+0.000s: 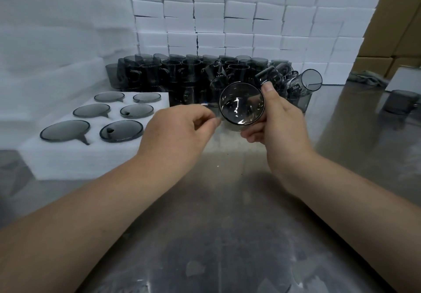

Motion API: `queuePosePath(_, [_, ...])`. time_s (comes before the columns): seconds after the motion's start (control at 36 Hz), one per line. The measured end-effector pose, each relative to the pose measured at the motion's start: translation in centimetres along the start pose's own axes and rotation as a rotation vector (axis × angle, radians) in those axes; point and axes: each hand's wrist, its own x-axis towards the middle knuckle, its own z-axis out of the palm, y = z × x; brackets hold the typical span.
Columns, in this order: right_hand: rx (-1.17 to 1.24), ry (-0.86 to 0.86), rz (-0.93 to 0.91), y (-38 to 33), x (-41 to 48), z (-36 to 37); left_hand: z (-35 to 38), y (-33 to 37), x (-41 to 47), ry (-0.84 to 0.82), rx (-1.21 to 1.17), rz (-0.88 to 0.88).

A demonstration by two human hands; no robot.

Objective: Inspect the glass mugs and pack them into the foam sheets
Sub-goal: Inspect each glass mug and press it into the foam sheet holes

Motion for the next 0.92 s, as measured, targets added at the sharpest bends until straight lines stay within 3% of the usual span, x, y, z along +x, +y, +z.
queuePosePath(0.17, [0.001, -0.003, -0.01, -0.1, -0.3, 0.2, -0.1, 0.0, 0.0, 0.032, -0.037, 0.081])
queuePosePath(0.36, [0.008, -0.026, 0.004, -0.3, -0.6, 0.3, 0.8, 0.0, -0.4, -0.211, -0.118, 0.074])
queuePosePath(0.56, [0.04, -0.081, 0.092, -0.4, -0.7, 0.5, 1.0, -0.3, -0.3, -0.154, -0.23, 0.078])
queuePosePath(0.92, [0.035, -0.128, 0.16, -0.1, -0.6, 0.6, 1.0, -0.5, 0.0, -0.174, -0.485, -0.214])
